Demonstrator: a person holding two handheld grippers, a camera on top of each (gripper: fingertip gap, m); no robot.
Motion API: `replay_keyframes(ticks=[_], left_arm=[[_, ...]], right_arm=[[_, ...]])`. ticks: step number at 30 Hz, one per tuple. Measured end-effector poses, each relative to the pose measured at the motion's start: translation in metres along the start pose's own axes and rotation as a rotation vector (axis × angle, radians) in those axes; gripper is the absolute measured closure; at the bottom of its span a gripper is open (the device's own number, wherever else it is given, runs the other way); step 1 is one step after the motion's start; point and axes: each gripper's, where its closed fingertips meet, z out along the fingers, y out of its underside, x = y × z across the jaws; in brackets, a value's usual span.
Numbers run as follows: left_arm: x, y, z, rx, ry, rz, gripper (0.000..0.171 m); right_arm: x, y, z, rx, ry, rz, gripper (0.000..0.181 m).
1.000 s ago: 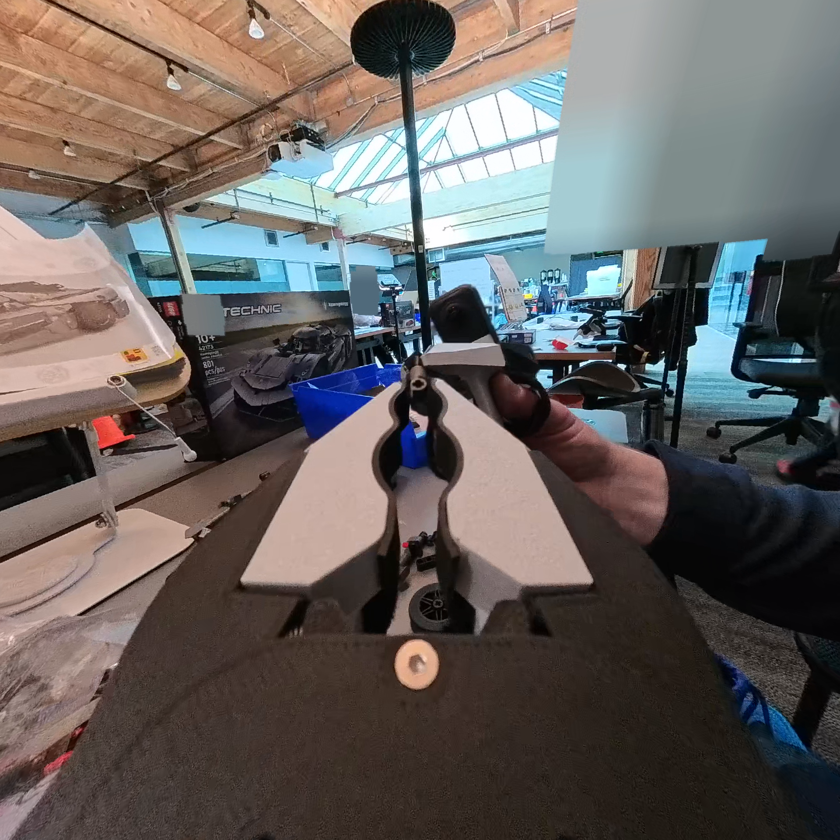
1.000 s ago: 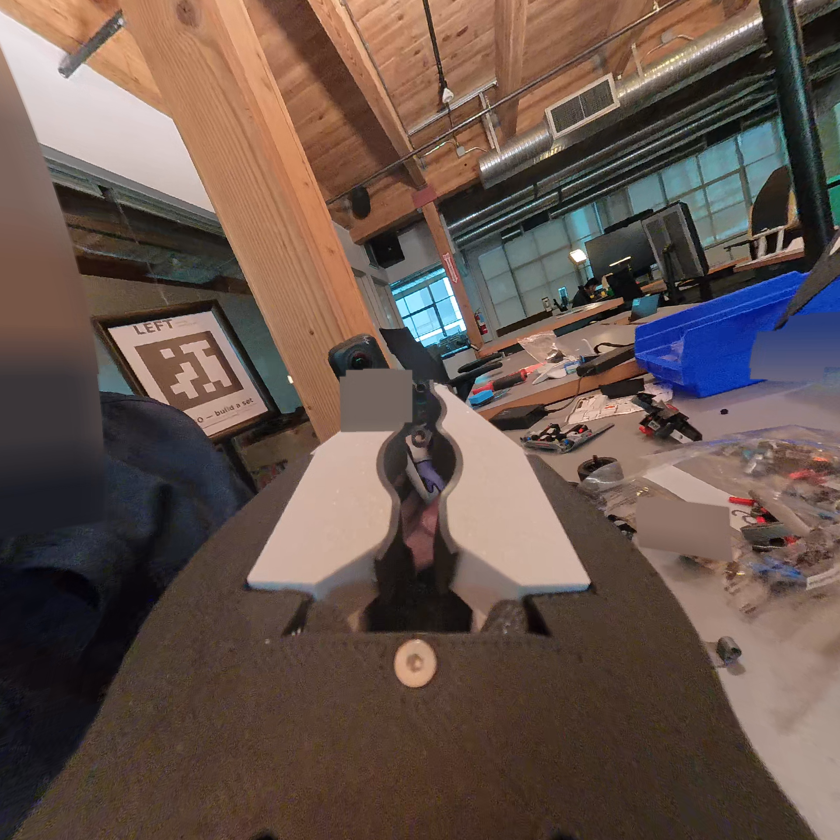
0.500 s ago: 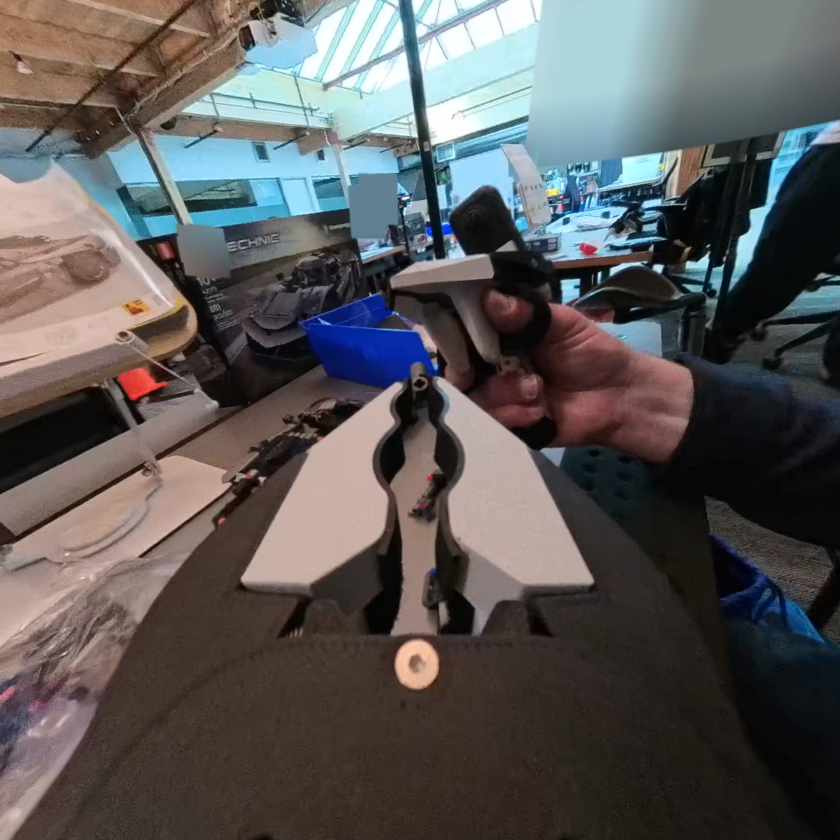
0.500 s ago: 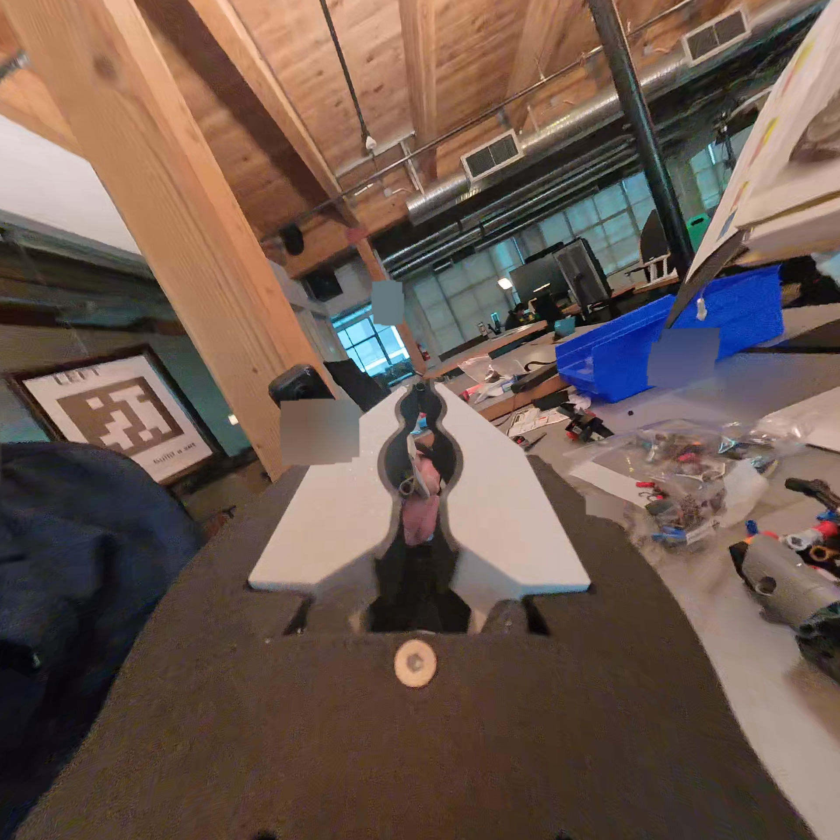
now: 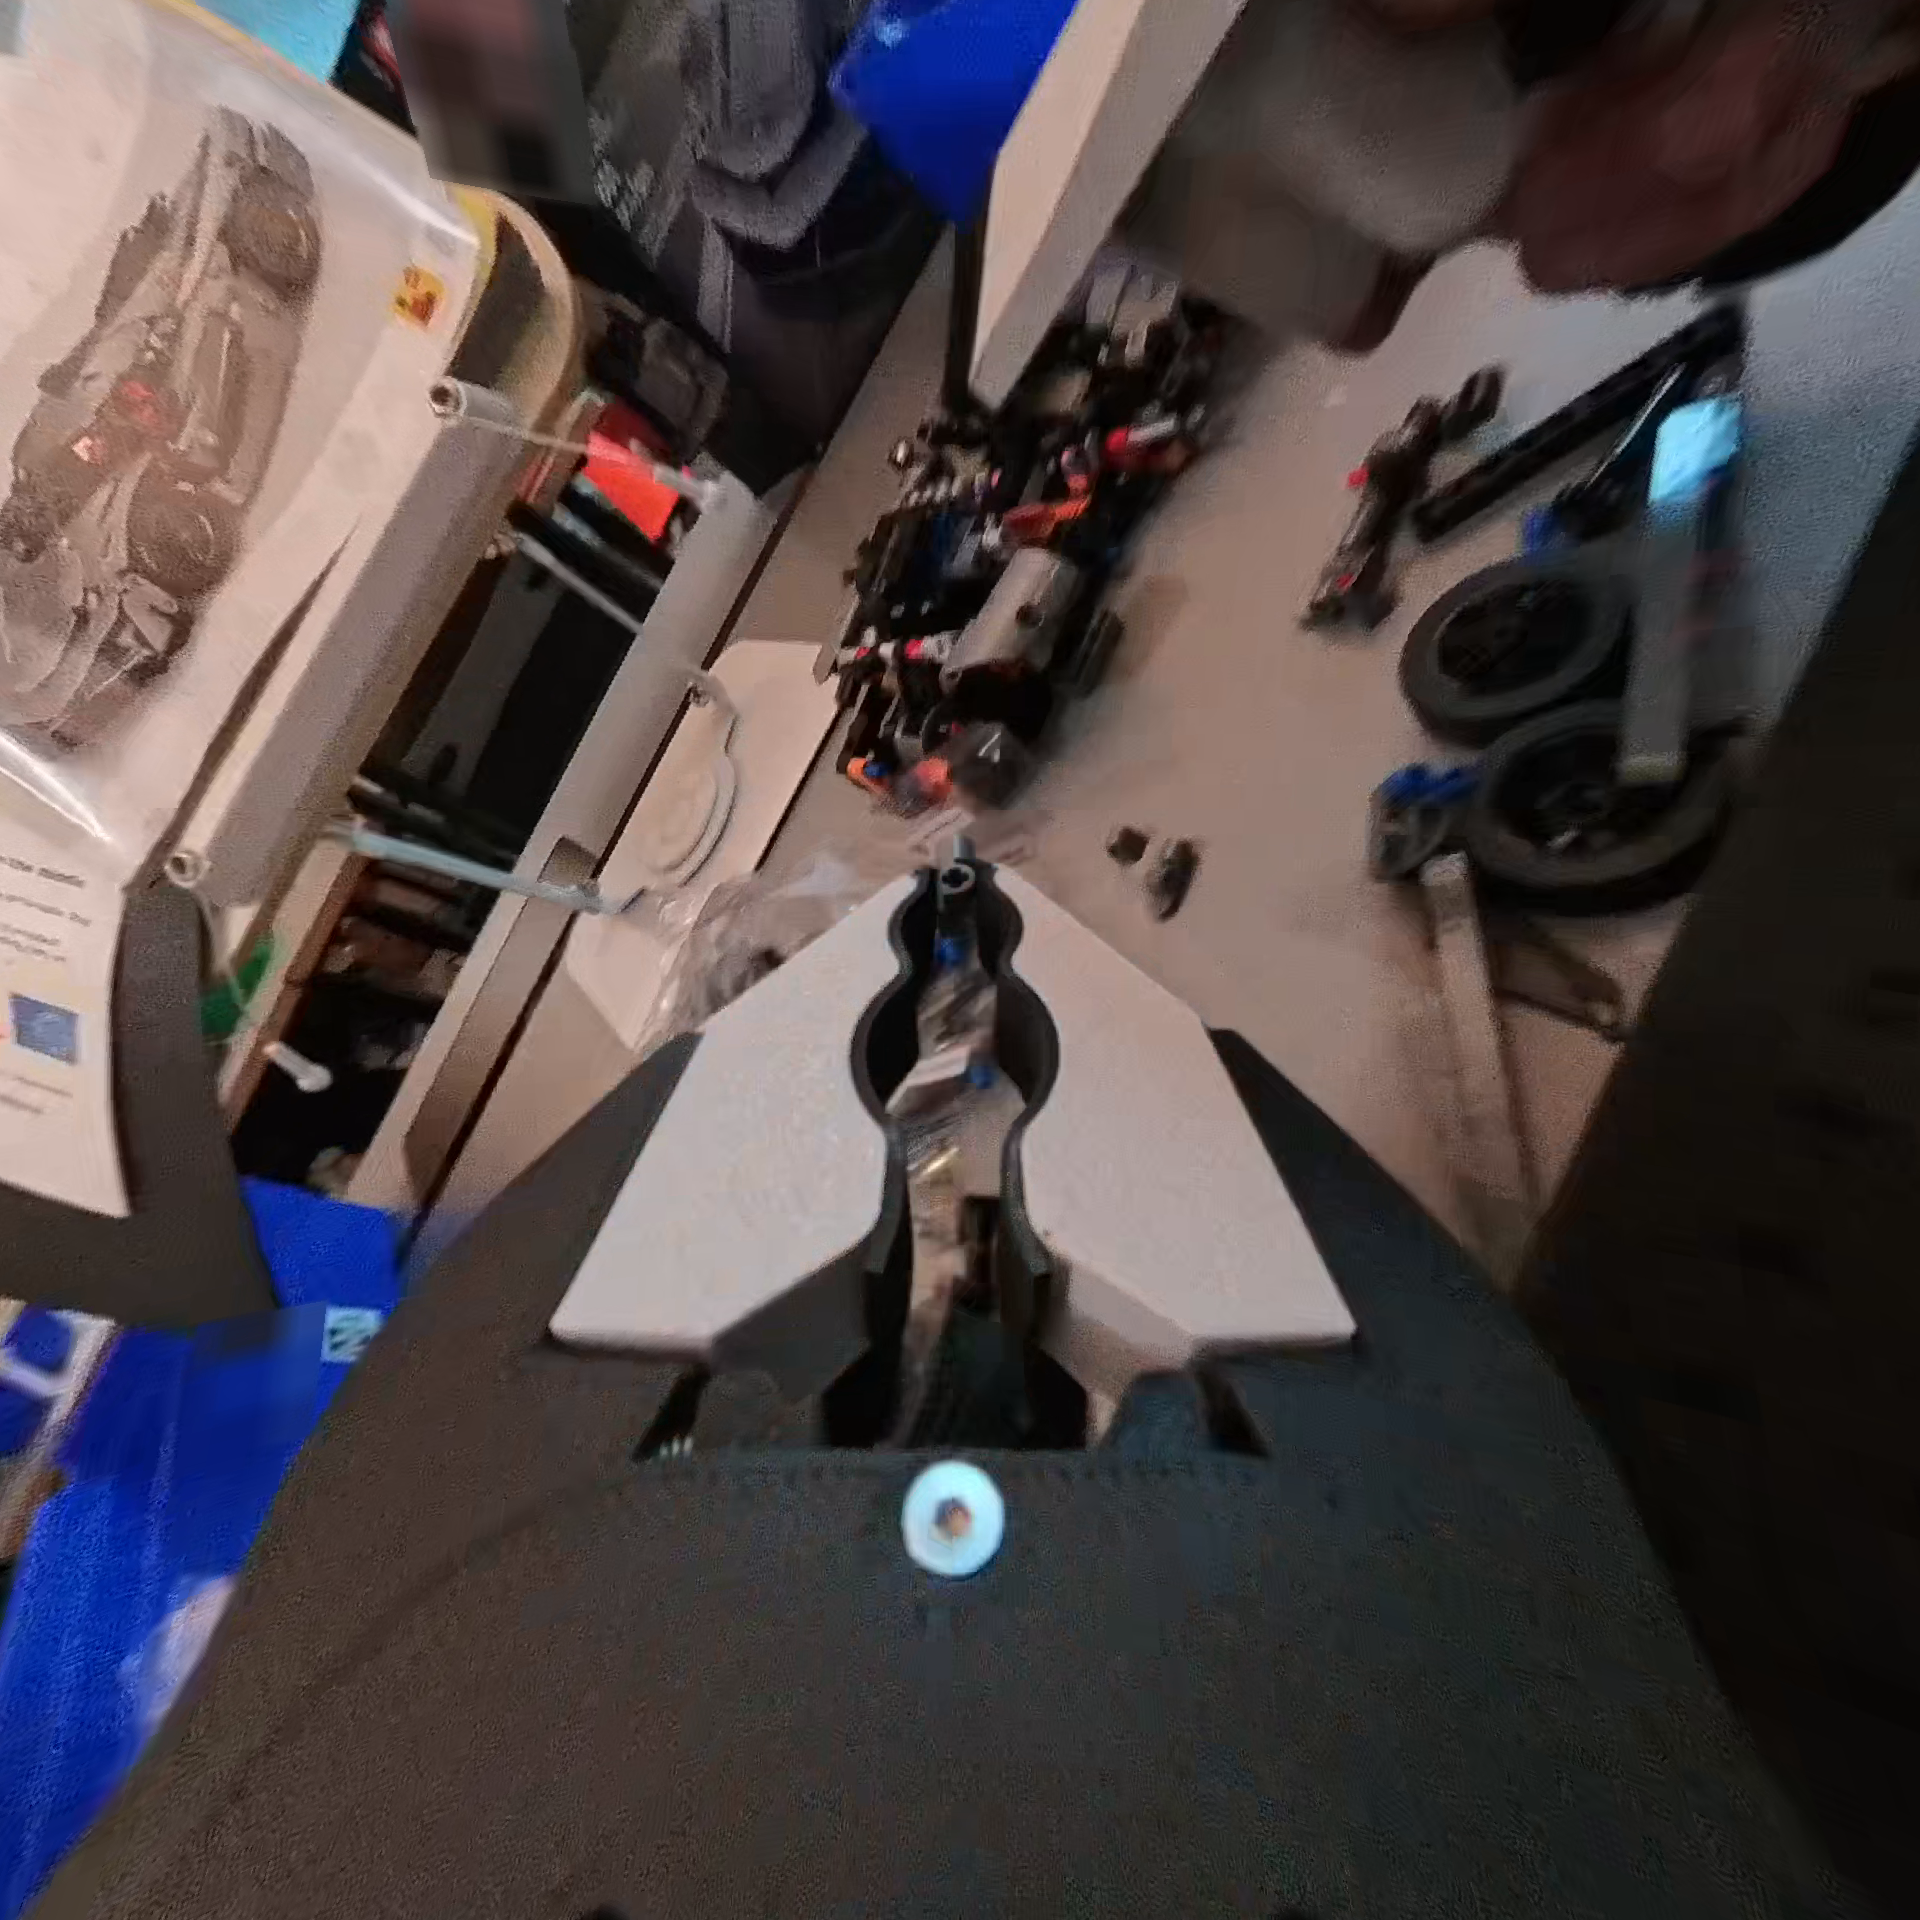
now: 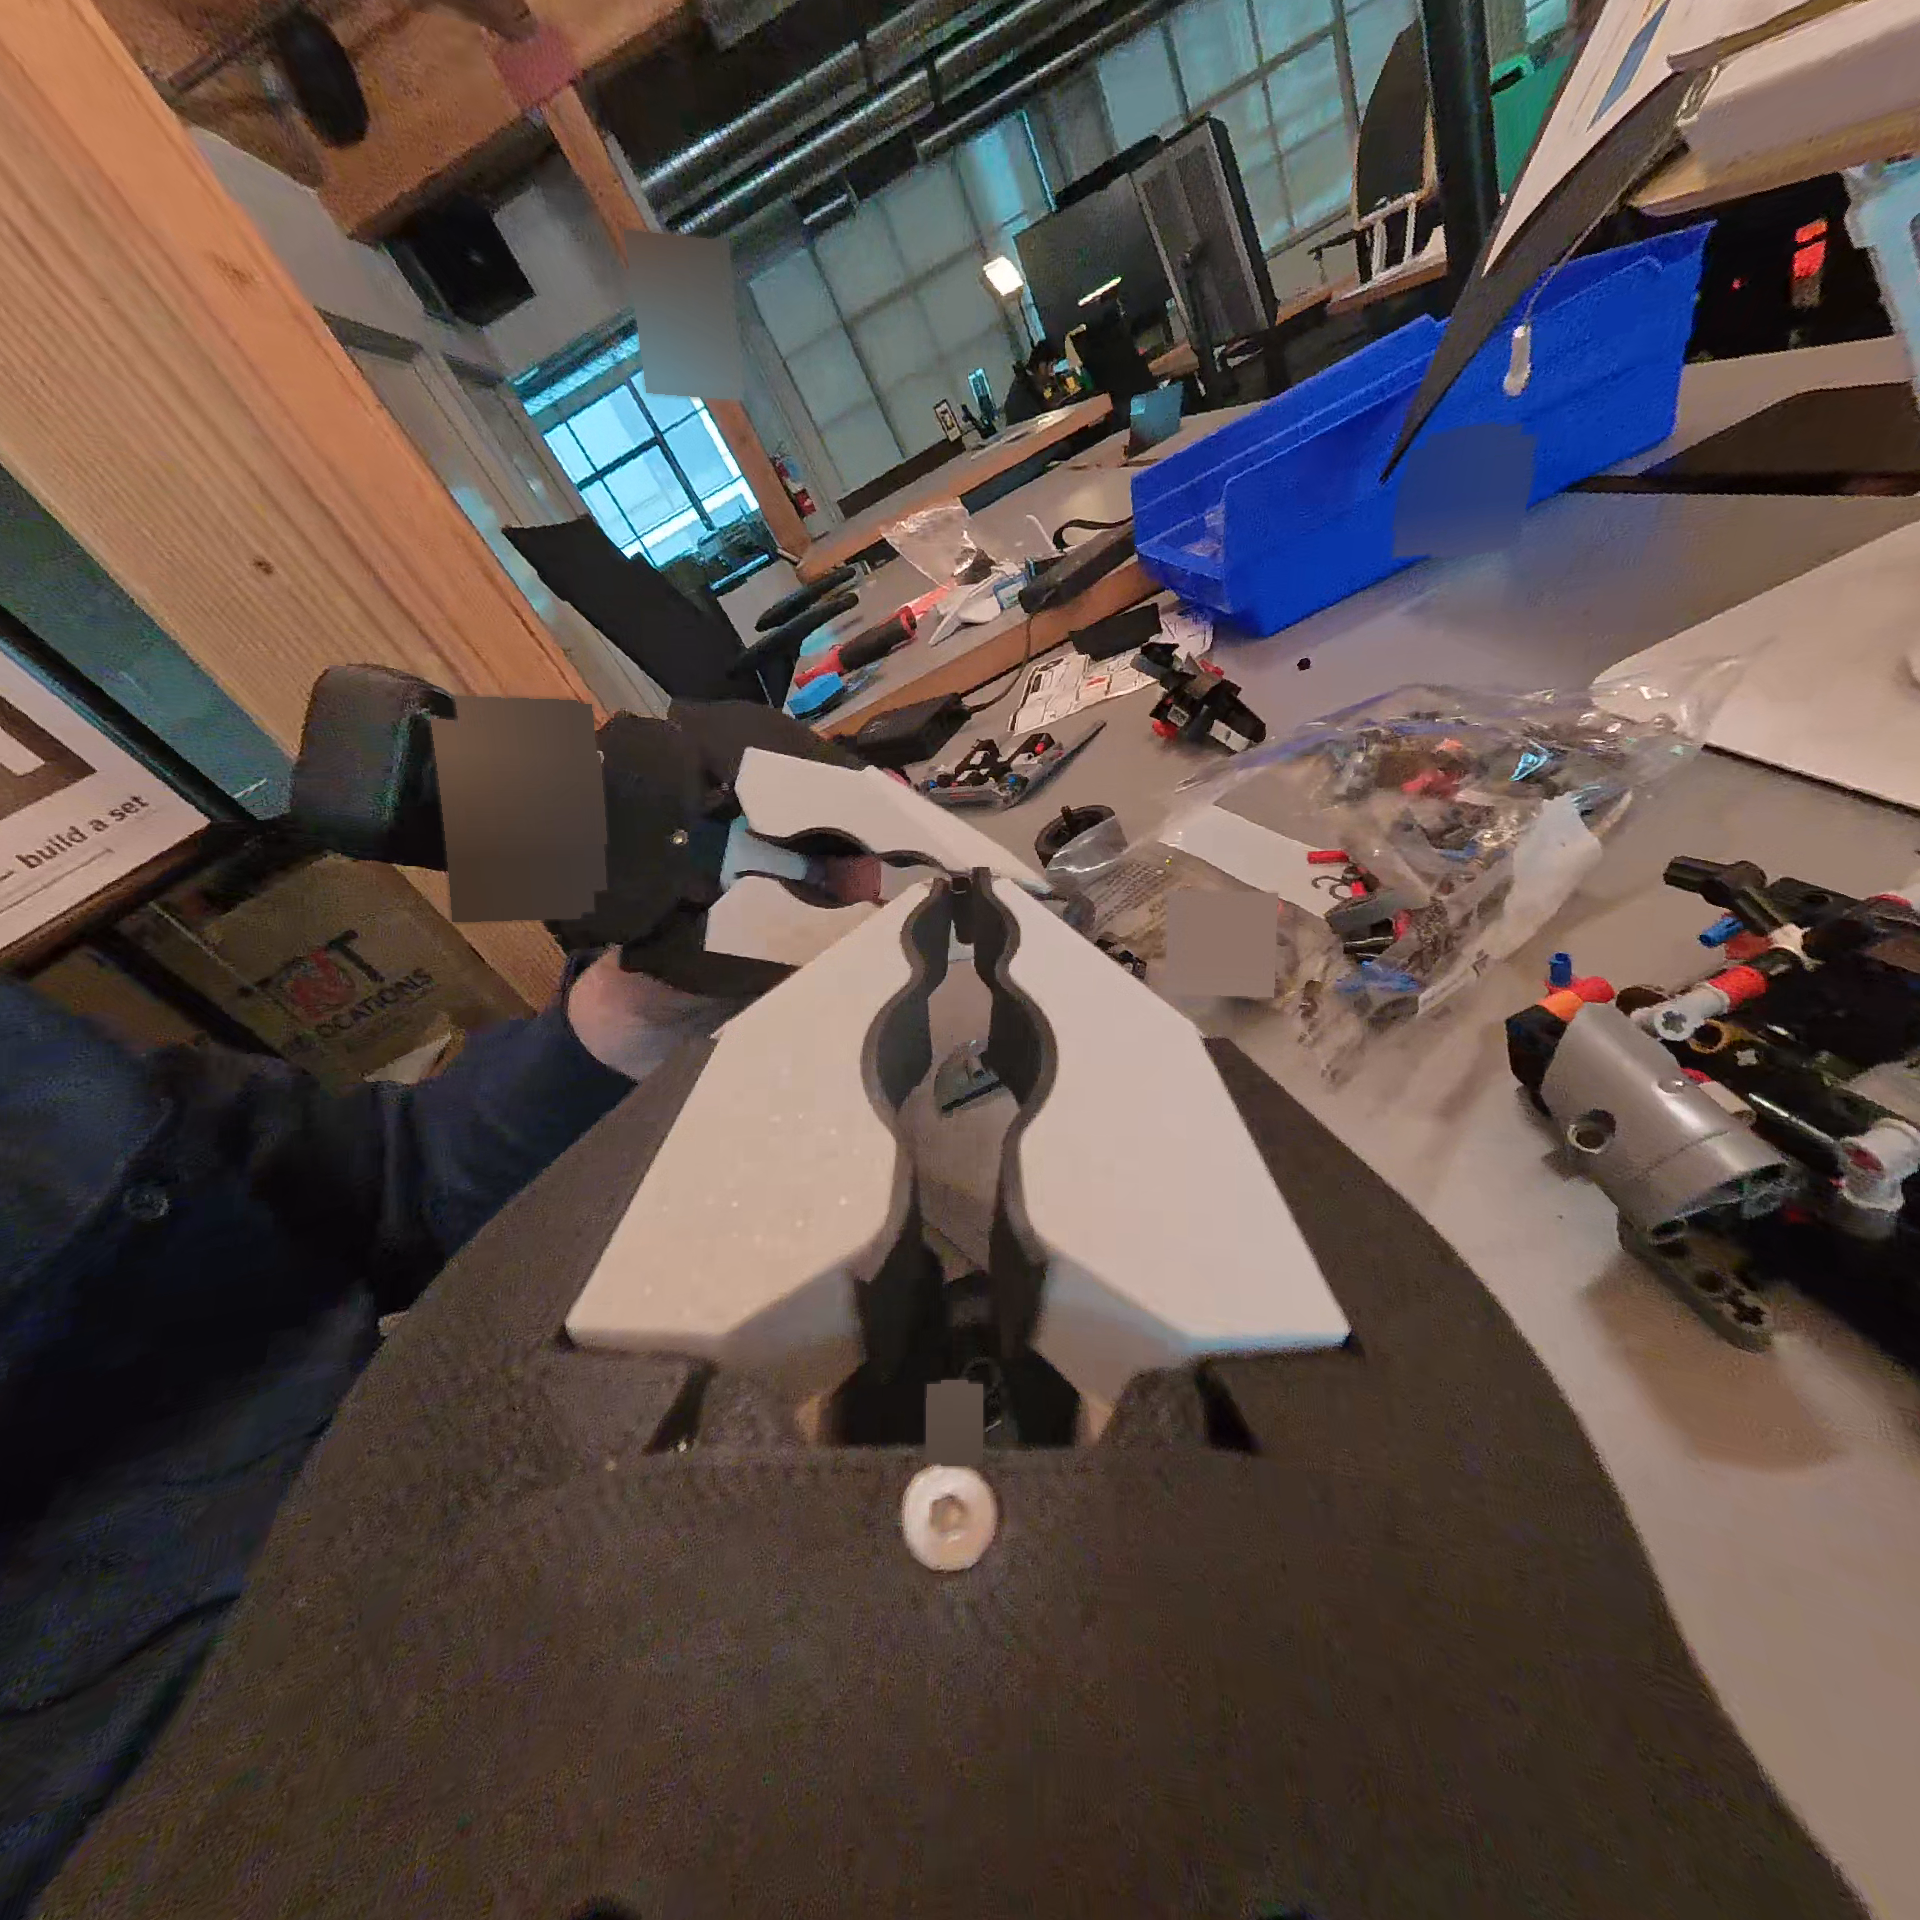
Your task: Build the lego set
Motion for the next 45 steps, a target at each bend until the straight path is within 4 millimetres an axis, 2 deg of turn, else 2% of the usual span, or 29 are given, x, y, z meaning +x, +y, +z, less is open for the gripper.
replay_keyframes(ticks=[3,5,9,11,14,17,21,22,24,25,27,32,35,37,39,42,45], left_arm=[[-0.028,0.028,0.021,-0.159,-0.06,0.108,0.166],[-0.042,0.046,0.029,-0.252,-0.096,0.109,0.147],[-0.044,0.04,0.019,-0.173,-0.112,0.042,0.134],[-0.053,0.039,0.006,-0.124,-0.148,-0.009,0.14],[-0.072,0.02,-0.02,0.07,-0.205,-0.139,0.143],[-0.083,0.022,-0.024,0.102,-0.254,-0.191,0.143],[-0.083,0.021,-0.022,0.097,-0.268,-0.177,0.143],[-0.081,0.021,-0.021,0.097,-0.26,-0.178,0.143],[-0.08,0.024,-0.019,0.082,-0.259,-0.177,0.142],[-0.081,0.025,-0.02,0.082,-0.259,-0.177,0.142],[-0.084,0.027,-0.022,0.094,-0.264,-0.203,0.142],[-0.089,0.03,-0.026,0.128,-0.244,-0.291,0.143],[-0.089,0.031,-0.025,0.132,-0.232,-0.312,0.144],[-0.088,0.032,-0.023,0.123,-0.225,-0.317,0.144],[-0.088,0.03,-0.025,0.132,-0.229,-0.306,0.144],[-0.084,0.026,-0.024,0.162,-0.195,-0.325,0.144],[-0.082,0.028,-0.019,0.142,-0.178,-0.328,0.144]], right_arm=[[-0.003,0.001,0.0,-0.004,-0.002,-0.014,0.18],[-0.005,0.0,0.0,0.001,-0.008,-0.021,0.18],[-0.005,0.001,-0.002,-0.005,0.002,-0.033,0.18],[-0.003,0.003,0.001,-0.03,0.013,-0.044,0.18],[0.002,0.013,0.015,-0.134,0.053,-0.103,0.18],[0.018,0.024,0.04,-0.295,0.118,-0.182,0.18],[0.056,0.028,0.081,-0.426,0.214,-0.222,0.179],[0.071,0.03,0.089,-0.458,0.279,-0.233,0.178],[0.094,0.032,0.096,-0.51,0.372,-0.257,0.159],[0.094,0.033,0.098,-0.517,0.355,-0.236,0.157],[0.094,0.028,0.093,-0.496,0.351,-0.235,0.159],[0.081,0.013,0.059,-0.445,0.289,-0.267,0.171],[0.087,0.018,0.043,-0.467,0.282,-0.258,0.181],[0.079,0.019,0.043,-0.447,0.214,-0.195,0.181],[0.067,0.019,0.036,-0.464,0.175,-0.232,0.179],[0.064,0.04,0.021,-0.609,0.158,-0.318,0.166],[0.078,0.078,0.017,-0.787,0.18,-0.317,0.148]])
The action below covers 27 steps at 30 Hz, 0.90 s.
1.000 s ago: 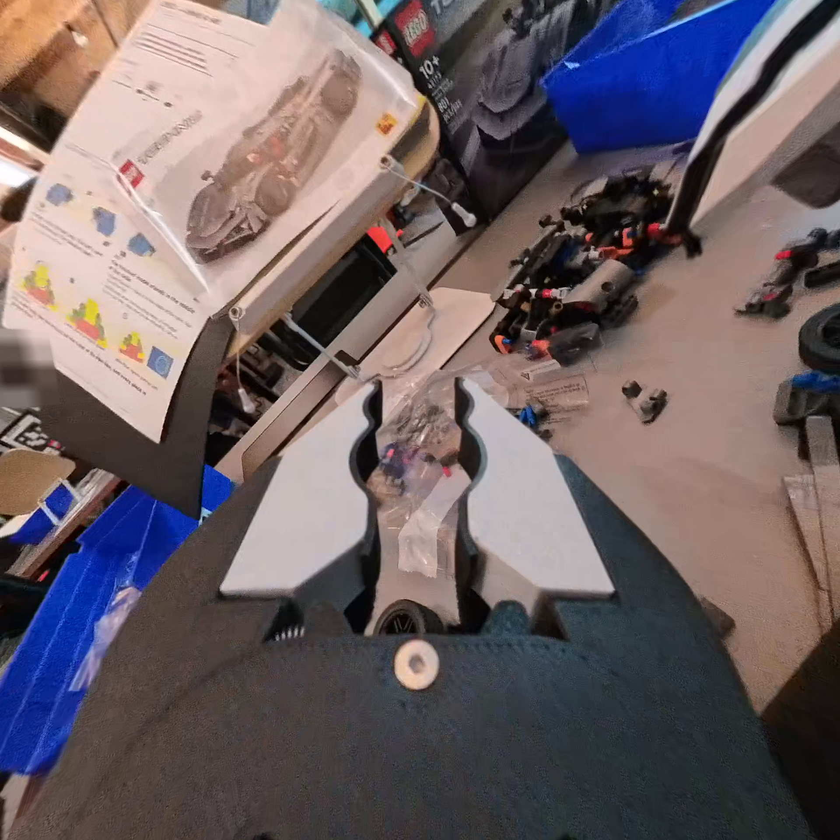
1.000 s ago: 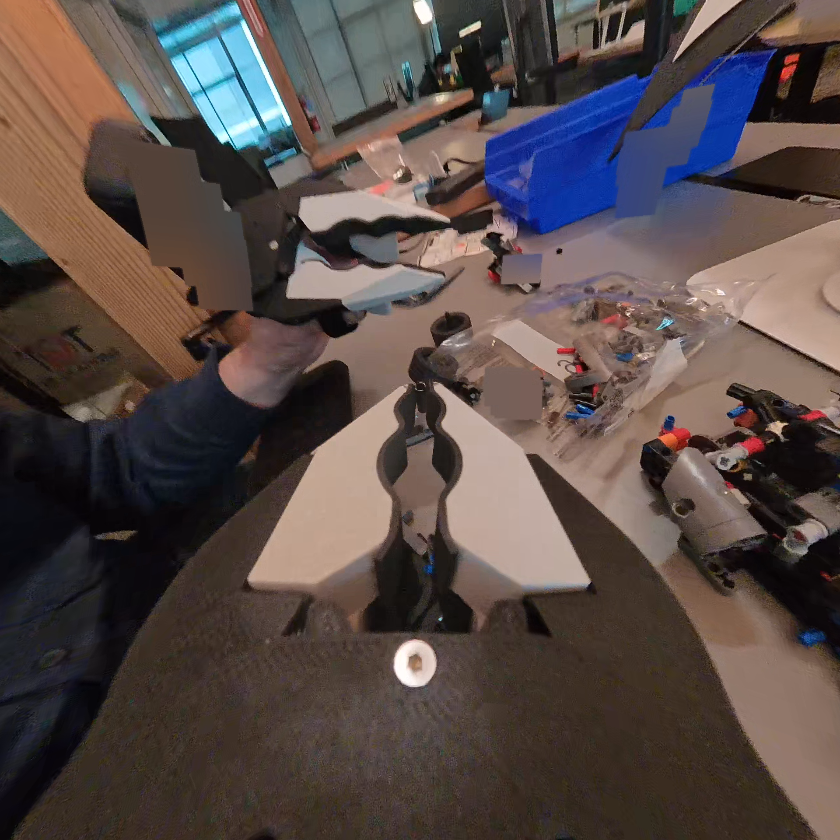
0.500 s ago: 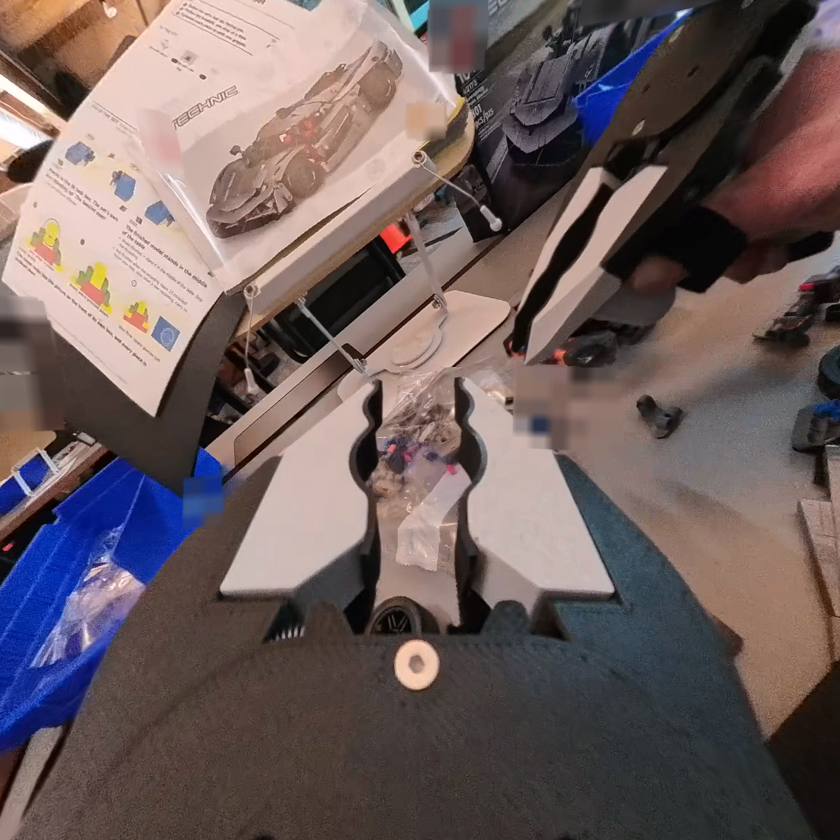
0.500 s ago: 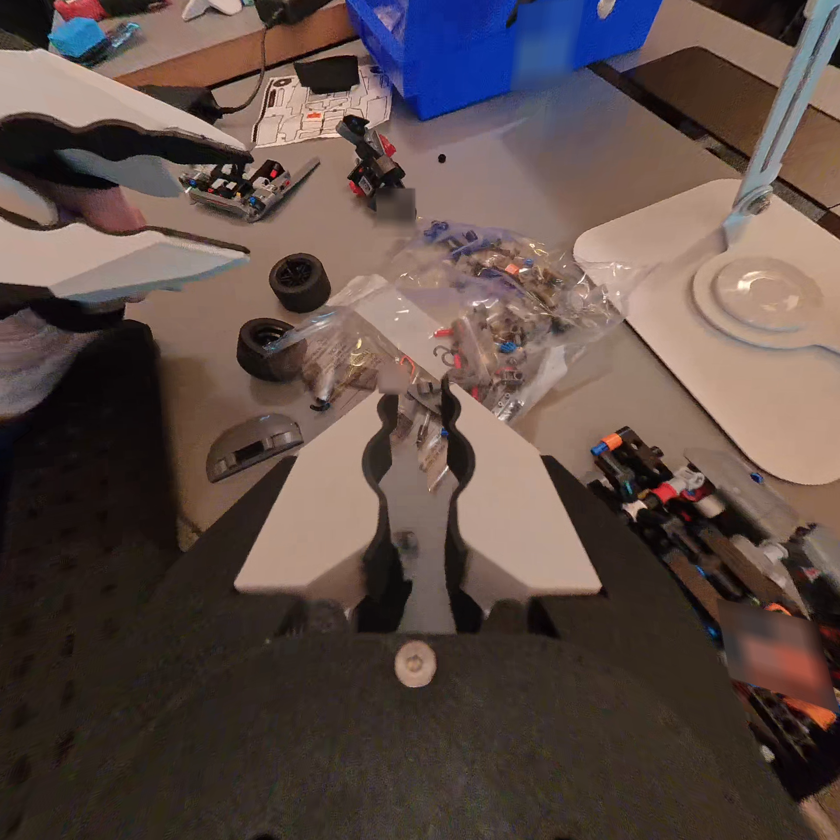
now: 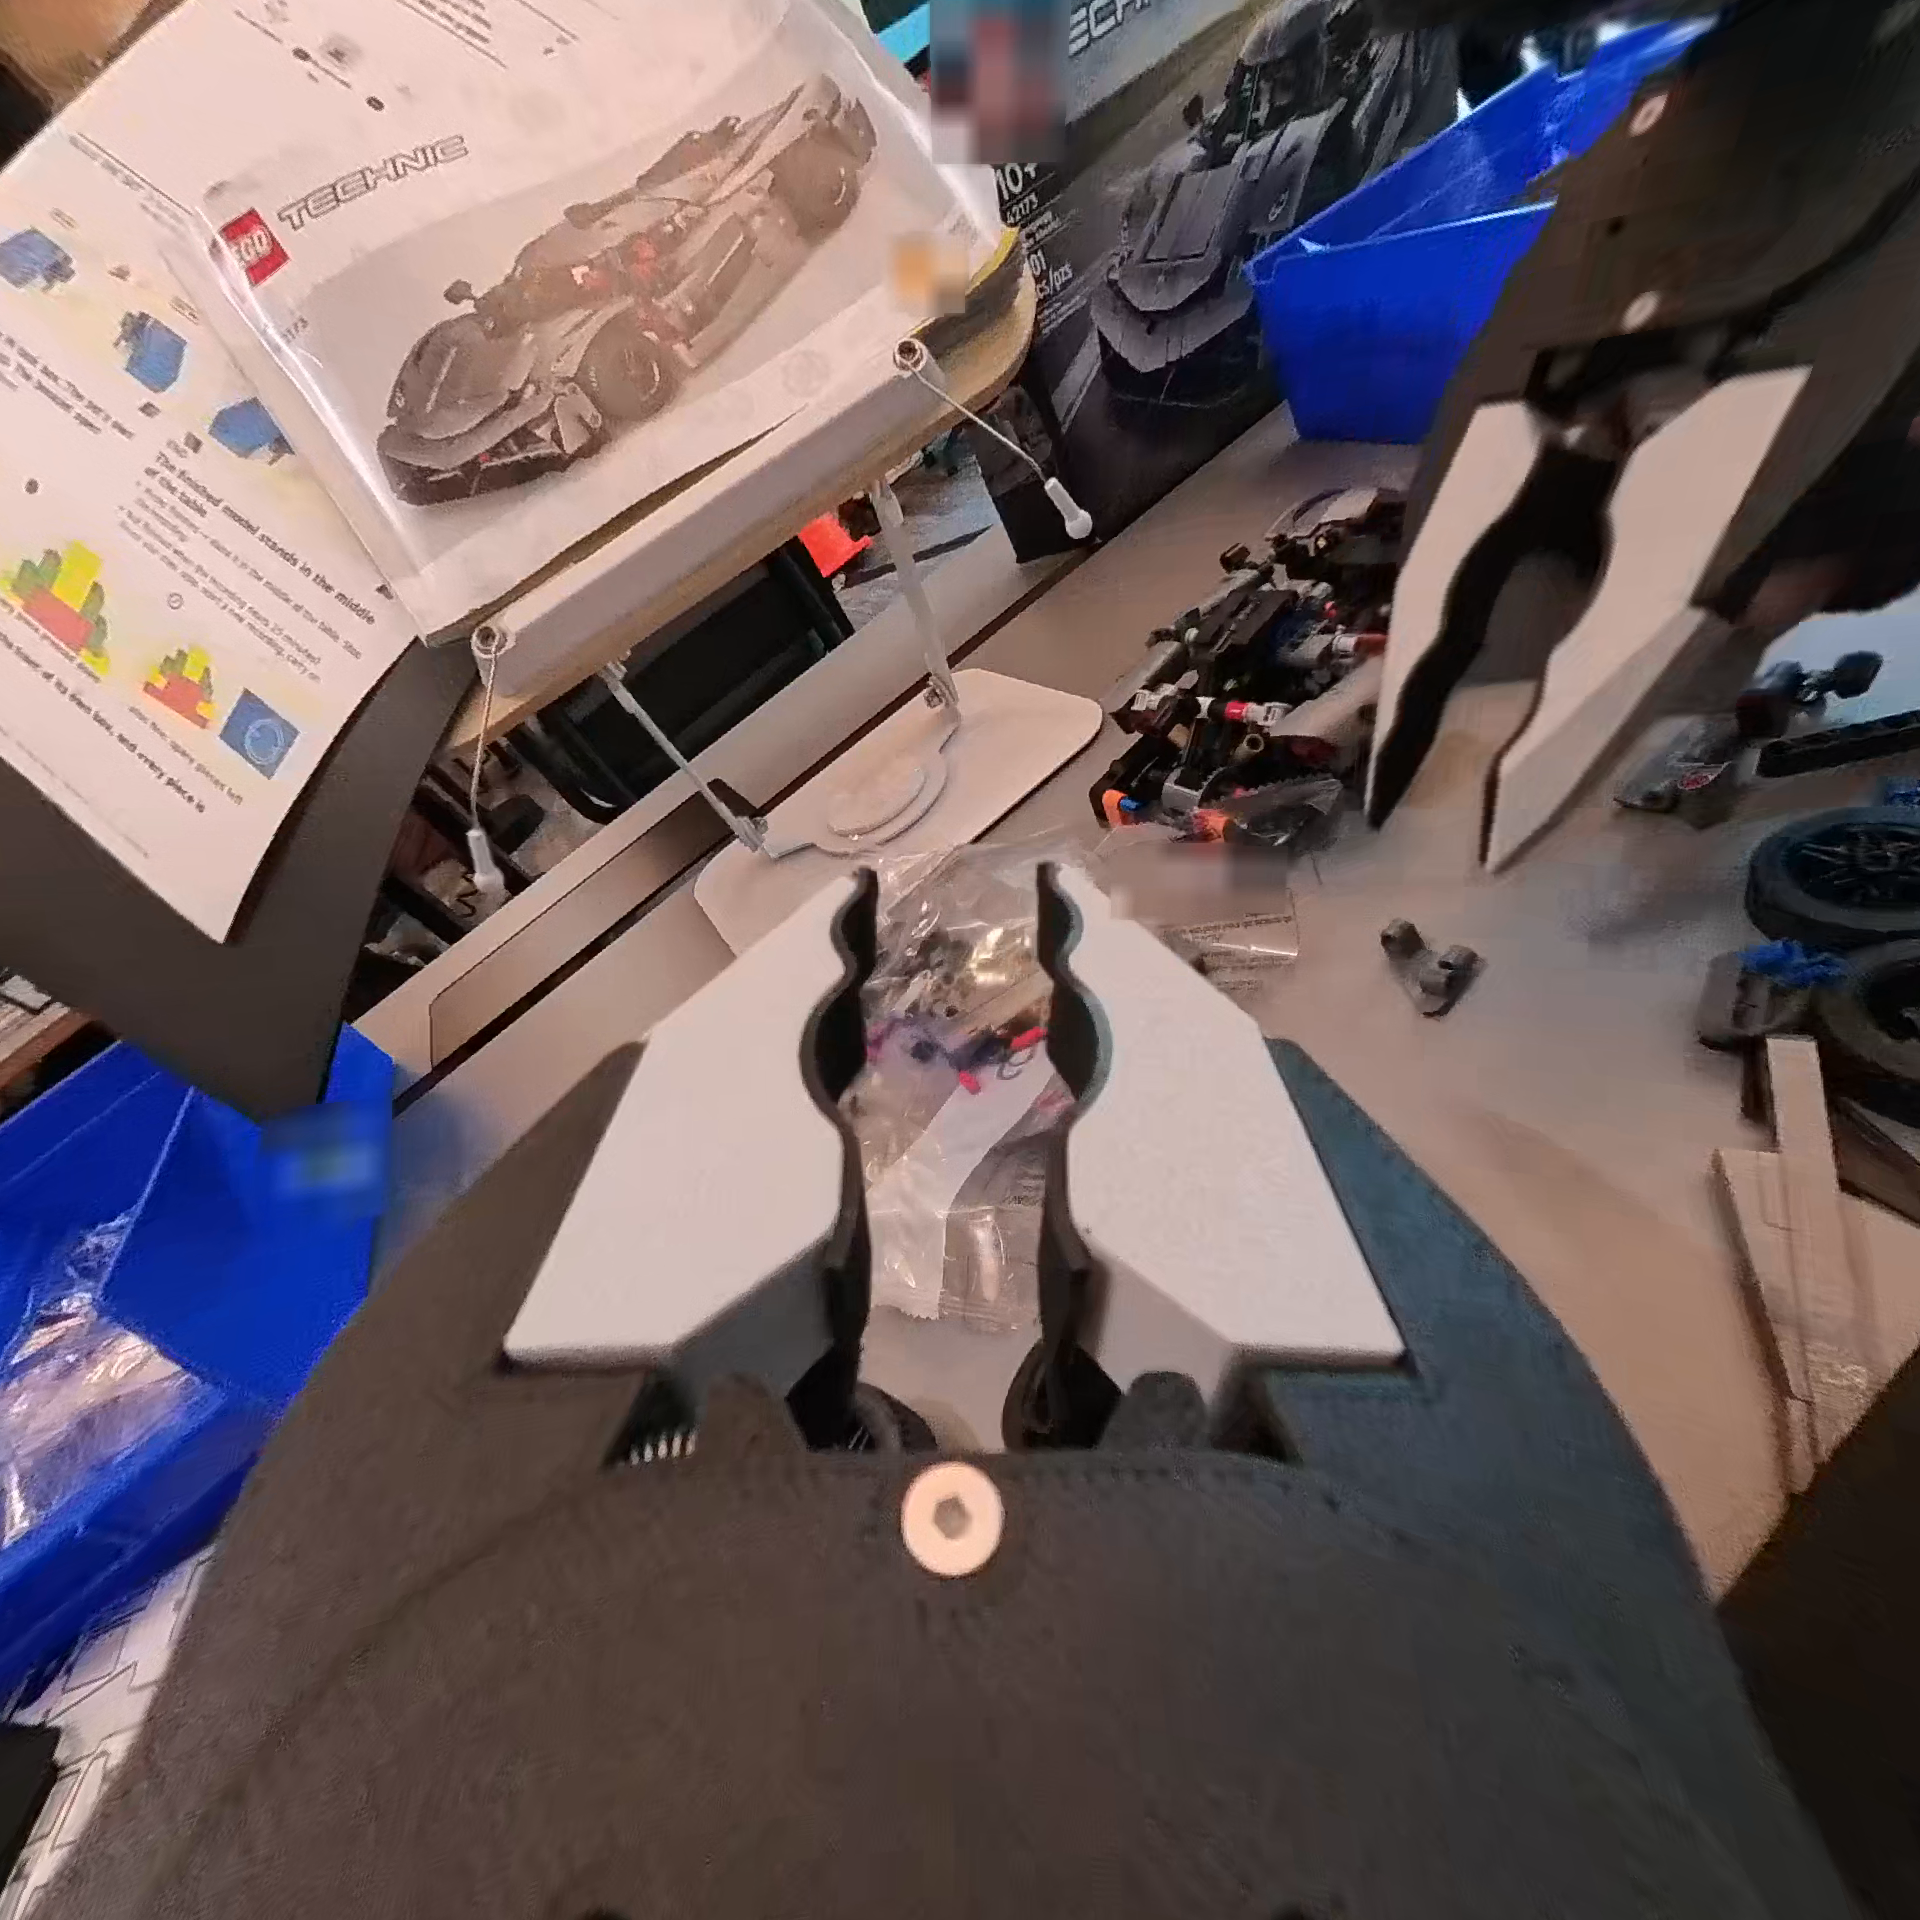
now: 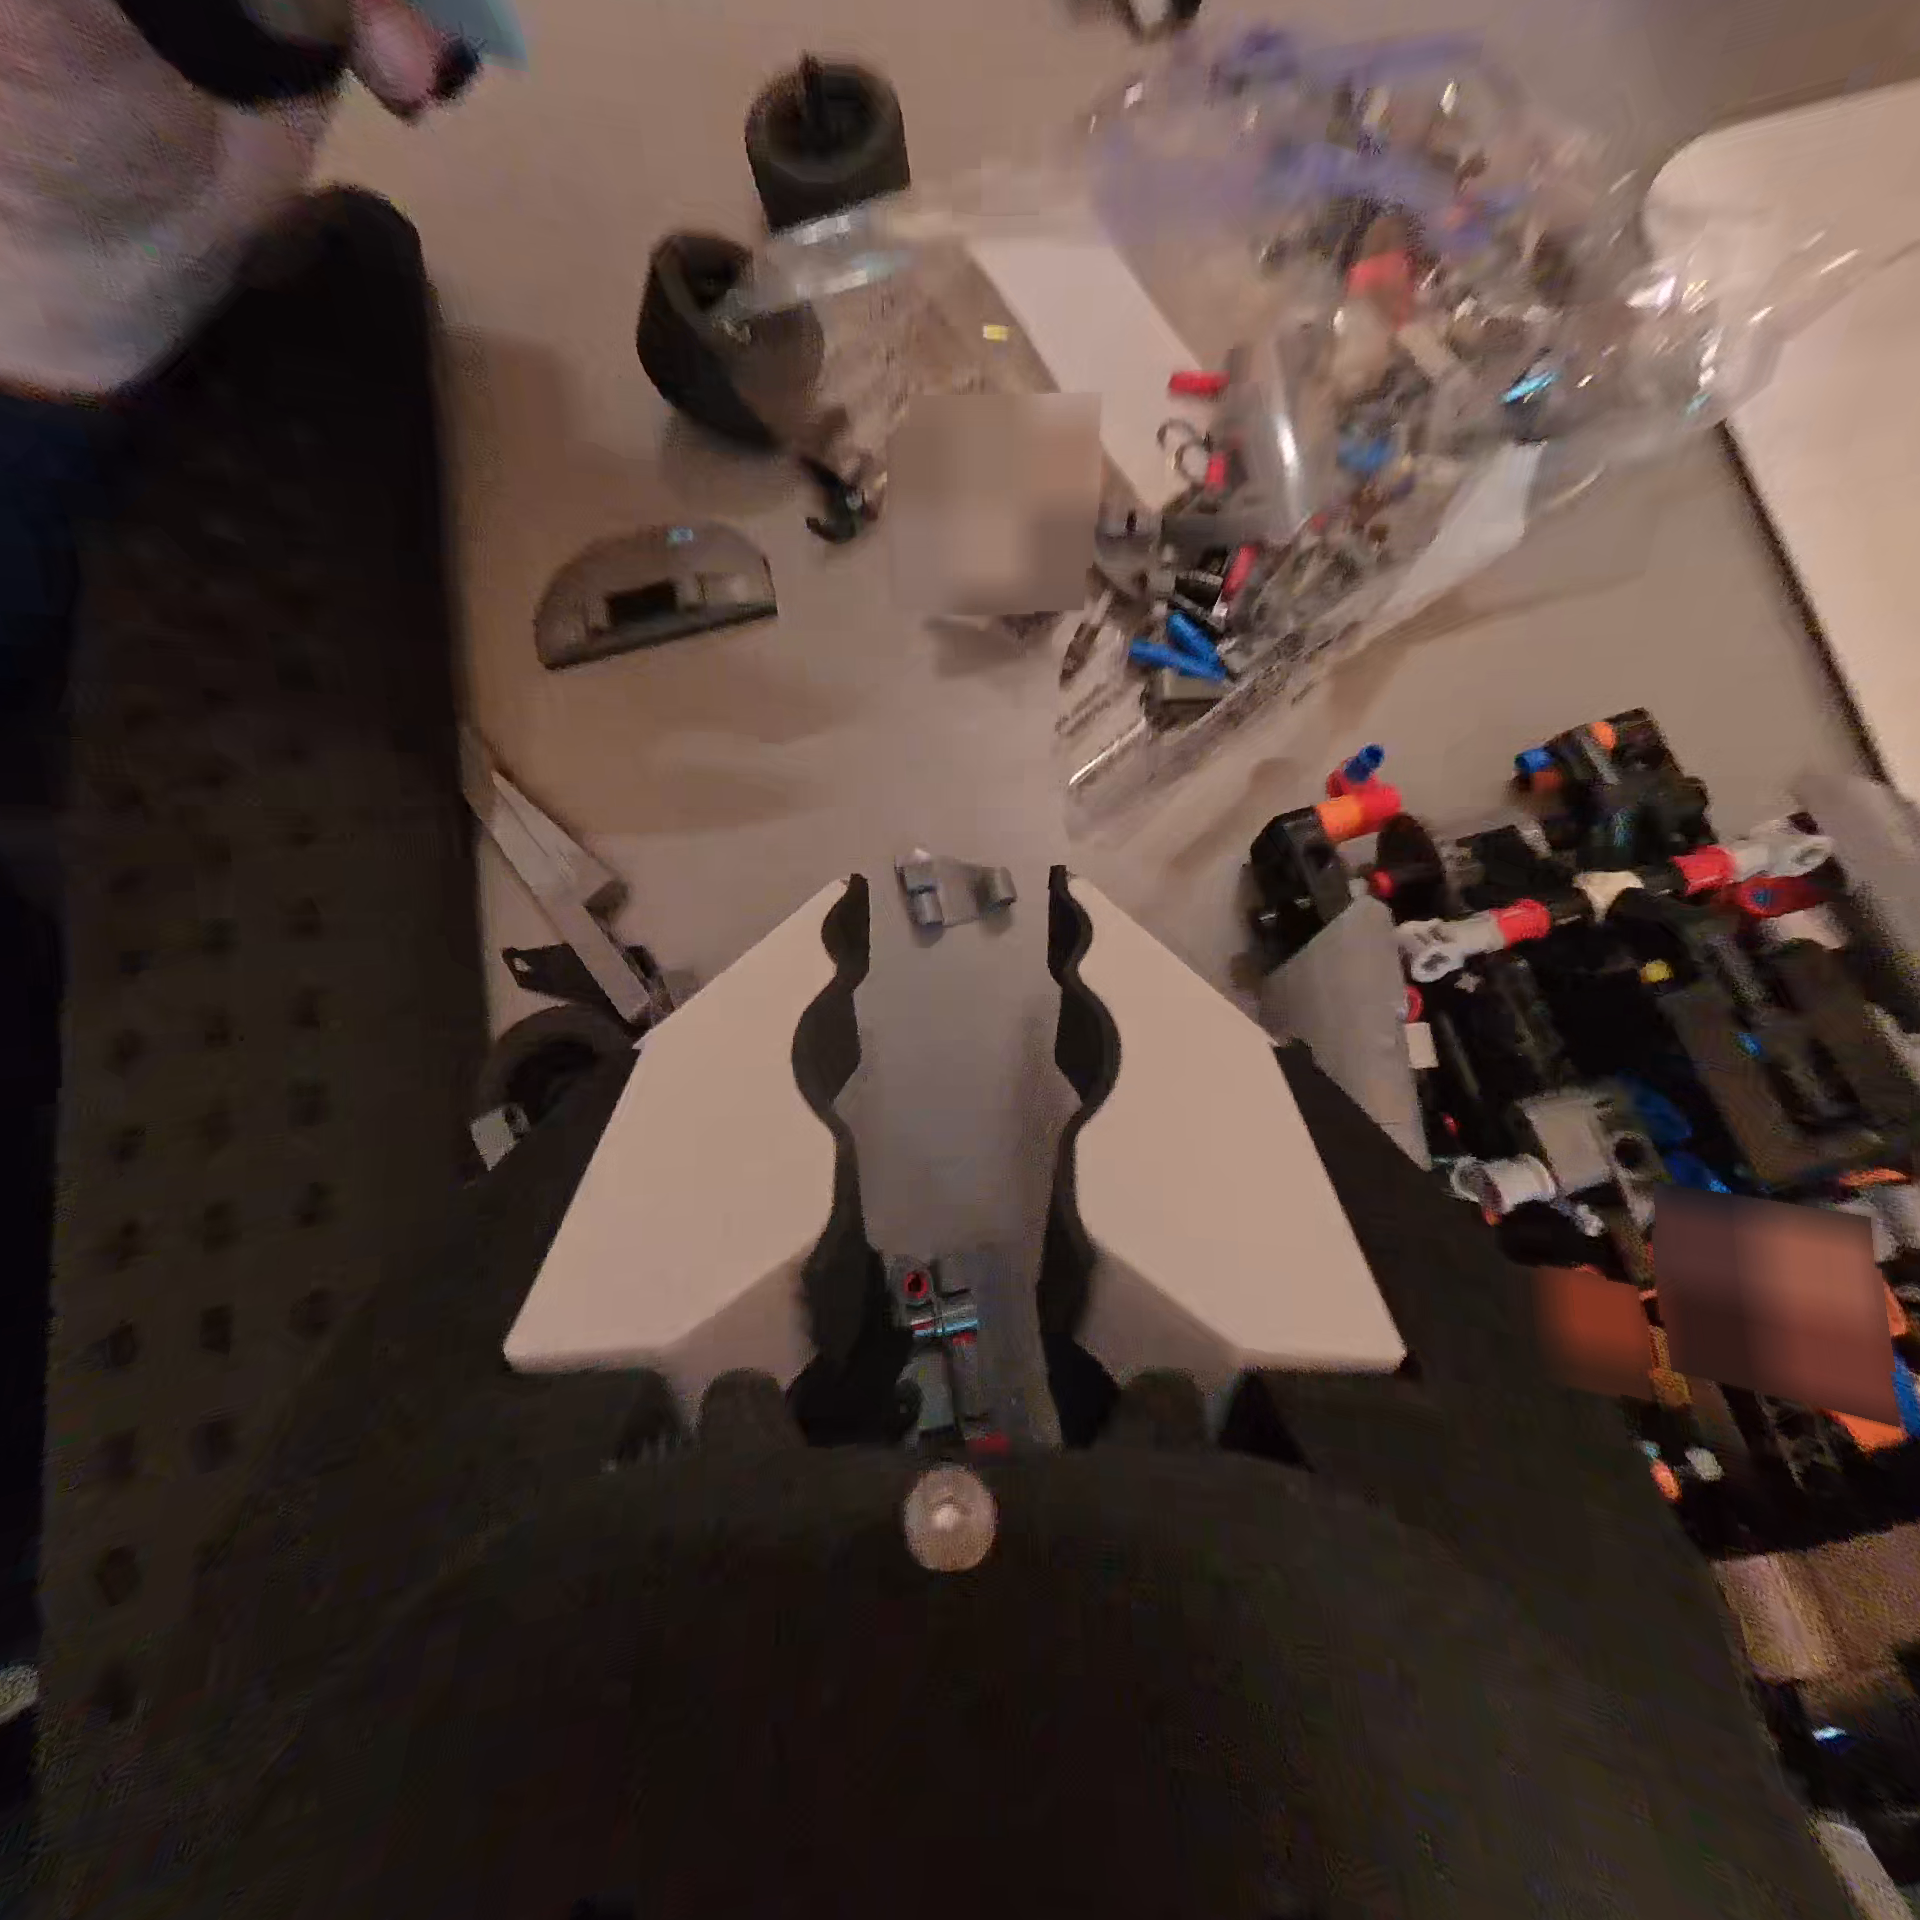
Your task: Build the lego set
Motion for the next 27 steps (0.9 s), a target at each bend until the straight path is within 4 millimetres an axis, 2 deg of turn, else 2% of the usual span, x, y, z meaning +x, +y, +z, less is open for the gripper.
replay_keyframes(ticks=[2,5,6,7,11,14,16,17,20,21,23,25,27], left_arm=[[0.005,-0.003,0.0,0.013,0.026,-0.004,0.144],[0.011,0.001,0.002,-0.006,0.044,0.017,0.144],[0.012,0.001,0.002,-0.009,0.051,0.02,0.144],[0.013,0.001,0.002,-0.009,0.054,0.02,0.144],[0.011,0.001,0.002,-0.005,0.051,0.011,0.144],[0.008,-0.002,-0.001,0.015,0.043,-0.008,0.145],[0.005,-0.003,-0.002,0.025,0.036,-0.024,0.145],[0.004,-0.003,-0.002,0.029,0.035,-0.032,0.145],[0.002,-0.004,-0.004,0.039,0.034,-0.043,0.145],[0.002,-0.004,-0.004,0.039,0.034,-0.046,0.145],[0.001,-0.003,-0.004,0.037,0.029,-0.044,0.145],[0.002,-0.003,-0.004,0.039,0.034,-0.048,0.145],[0.002,-0.003,-0.004,0.041,0.038,-0.048,0.145]], right_arm=[[-0.003,0.006,0.014,-0.057,-0.002,-0.034,0.149],[0.004,0.01,0.029,-0.121,0.041,-0.053,0.157],[0.002,0.008,0.032,-0.112,0.014,-0.034,0.166],[0.003,0.01,0.034,-0.119,0.007,-0.022,0.176],[0.0,0.013,0.028,-0.133,0.019,-0.044,0.175],[-0.01,-0.003,0.019,-0.065,0.003,-0.068,0.176],[-0.021,-0.023,0.016,0.007,-0.029,-0.104,0.176],[-0.021,-0.036,0.016,0.054,-0.004,-0.128,0.176],[0.017,-0.073,0.016,0.149,0.289,-0.157,0.174],[0.023,-0.074,0.02,0.119,0.316,-0.164,0.161],[0.028,-0.068,0.024,0.057,0.335,-0.164,0.152],[0.024,-0.065,0.019,0.082,0.298,-0.148,0.153],[0.023,-0.058,0.003,0.088,0.287,-0.149,0.158]])
